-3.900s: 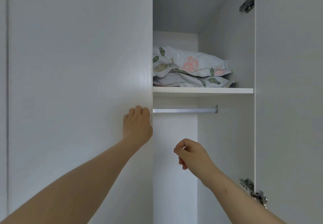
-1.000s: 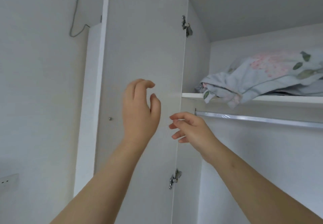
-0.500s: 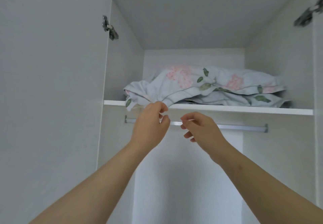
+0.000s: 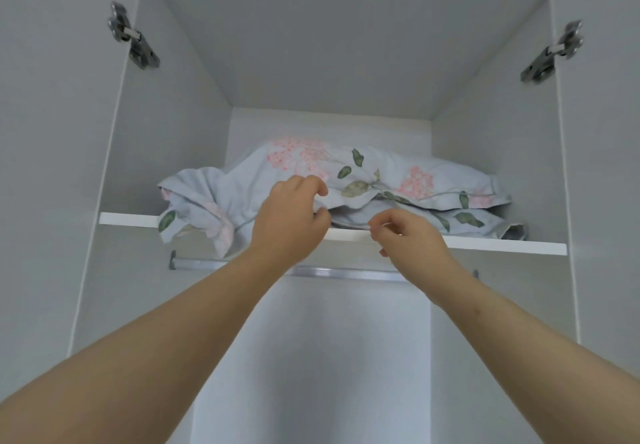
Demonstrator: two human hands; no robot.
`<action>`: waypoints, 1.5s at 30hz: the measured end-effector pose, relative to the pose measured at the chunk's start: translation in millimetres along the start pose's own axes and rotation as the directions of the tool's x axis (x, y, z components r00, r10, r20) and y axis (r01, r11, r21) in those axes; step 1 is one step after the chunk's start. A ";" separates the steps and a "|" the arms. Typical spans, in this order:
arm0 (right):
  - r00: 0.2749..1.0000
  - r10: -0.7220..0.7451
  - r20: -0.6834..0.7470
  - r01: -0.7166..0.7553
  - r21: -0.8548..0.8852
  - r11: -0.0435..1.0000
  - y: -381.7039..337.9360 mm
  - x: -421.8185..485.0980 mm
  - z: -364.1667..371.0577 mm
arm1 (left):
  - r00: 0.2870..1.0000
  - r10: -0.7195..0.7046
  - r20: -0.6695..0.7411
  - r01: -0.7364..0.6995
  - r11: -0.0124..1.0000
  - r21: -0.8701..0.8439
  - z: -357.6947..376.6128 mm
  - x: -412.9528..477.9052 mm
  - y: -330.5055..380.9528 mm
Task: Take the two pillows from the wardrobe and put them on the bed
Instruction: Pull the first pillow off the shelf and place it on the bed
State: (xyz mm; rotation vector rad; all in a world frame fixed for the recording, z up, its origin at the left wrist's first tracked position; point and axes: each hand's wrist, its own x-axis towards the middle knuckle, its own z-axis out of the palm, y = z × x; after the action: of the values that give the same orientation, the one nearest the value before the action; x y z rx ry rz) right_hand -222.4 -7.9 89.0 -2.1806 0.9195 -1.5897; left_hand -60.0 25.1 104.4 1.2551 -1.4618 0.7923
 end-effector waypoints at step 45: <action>0.965 -0.115 -0.237 -0.035 -0.548 0.835 41.9 154.9 61.9 | 0.956 -0.271 0.109 0.206 0.892 0.403 100.6 149.2 -139.7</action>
State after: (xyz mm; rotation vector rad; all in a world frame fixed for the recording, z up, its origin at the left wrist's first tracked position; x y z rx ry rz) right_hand -149.5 -147.3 158.5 -2.3856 1.5944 -1.8378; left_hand 54.7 -146.3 201.2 1.8027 -1.2766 0.8523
